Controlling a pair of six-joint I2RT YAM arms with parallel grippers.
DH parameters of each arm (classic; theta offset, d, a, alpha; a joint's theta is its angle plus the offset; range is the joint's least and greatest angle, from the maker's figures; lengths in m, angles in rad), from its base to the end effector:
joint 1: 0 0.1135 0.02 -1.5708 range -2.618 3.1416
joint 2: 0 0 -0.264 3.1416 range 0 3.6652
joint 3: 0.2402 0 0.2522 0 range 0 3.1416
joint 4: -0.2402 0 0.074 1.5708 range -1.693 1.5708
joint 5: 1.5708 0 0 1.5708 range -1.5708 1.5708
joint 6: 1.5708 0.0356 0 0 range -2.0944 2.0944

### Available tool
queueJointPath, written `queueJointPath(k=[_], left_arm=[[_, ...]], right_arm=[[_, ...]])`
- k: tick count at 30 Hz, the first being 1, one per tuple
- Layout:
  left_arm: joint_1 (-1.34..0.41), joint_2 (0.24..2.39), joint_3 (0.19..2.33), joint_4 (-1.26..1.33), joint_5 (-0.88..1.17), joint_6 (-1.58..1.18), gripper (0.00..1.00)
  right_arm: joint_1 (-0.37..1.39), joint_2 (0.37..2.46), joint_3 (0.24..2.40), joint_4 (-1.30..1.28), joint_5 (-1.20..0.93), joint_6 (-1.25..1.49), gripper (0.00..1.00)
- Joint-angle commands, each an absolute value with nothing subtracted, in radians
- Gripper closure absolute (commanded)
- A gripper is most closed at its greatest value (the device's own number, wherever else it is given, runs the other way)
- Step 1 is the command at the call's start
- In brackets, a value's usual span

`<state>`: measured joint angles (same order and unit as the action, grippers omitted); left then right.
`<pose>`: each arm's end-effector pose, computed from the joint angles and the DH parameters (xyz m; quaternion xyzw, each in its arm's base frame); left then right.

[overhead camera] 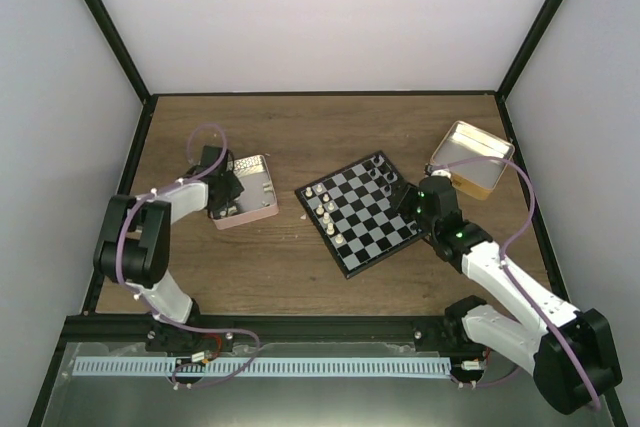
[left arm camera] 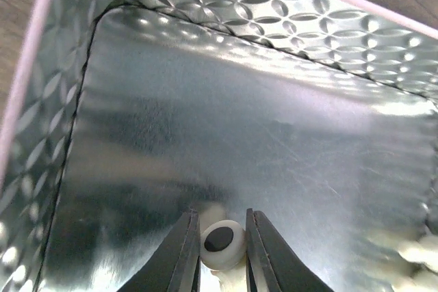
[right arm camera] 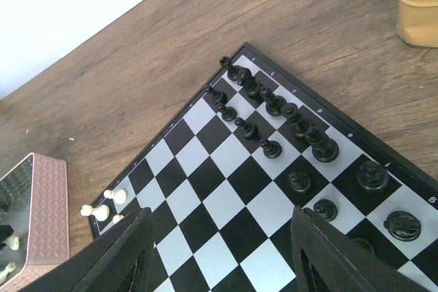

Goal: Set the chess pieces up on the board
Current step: Pick up the chess piece from the storage box, then place the chess piece on the chessboard.

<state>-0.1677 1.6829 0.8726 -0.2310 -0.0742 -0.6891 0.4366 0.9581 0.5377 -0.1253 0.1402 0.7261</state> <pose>0.3131 -0.0503 0.1452 -0.2580 0.9294 -0.0761 0.2527 0.1921 0.0842 0.2276 0.1594 0.8553 0.2176 0.4424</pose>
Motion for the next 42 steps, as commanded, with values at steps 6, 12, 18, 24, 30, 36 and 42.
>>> queueJointPath(k=[6,12,18,24,30,36,42], left_arm=[[-0.165,1.418,0.769,-0.121,0.138,-0.871,0.87],[-0.196,1.273,0.709,0.042,0.305,-1.077,0.87],[-0.269,1.19,0.671,0.161,0.379,-1.339,0.86],[-0.359,1.145,0.611,0.309,0.39,-1.594,0.84],[-0.442,1.167,0.59,0.485,0.441,-1.786,0.83],[-0.489,1.153,0.581,0.523,0.423,-1.843,0.82],[-0.502,1.147,0.584,0.505,0.404,-1.842,0.82]], right_arm=[[0.444,0.99,0.572,-0.028,-0.062,0.661,0.43],[0.449,1.056,0.591,0.135,-0.288,0.671,0.43],[0.53,1.154,0.701,0.204,-0.331,0.679,0.44],[0.64,1.25,0.802,0.25,-0.31,0.646,0.44],[0.776,1.34,0.951,0.19,-0.262,0.547,0.45],[0.81,1.348,0.971,0.159,-0.181,0.567,0.51],[0.813,1.352,0.987,0.137,-0.19,0.541,0.66]])
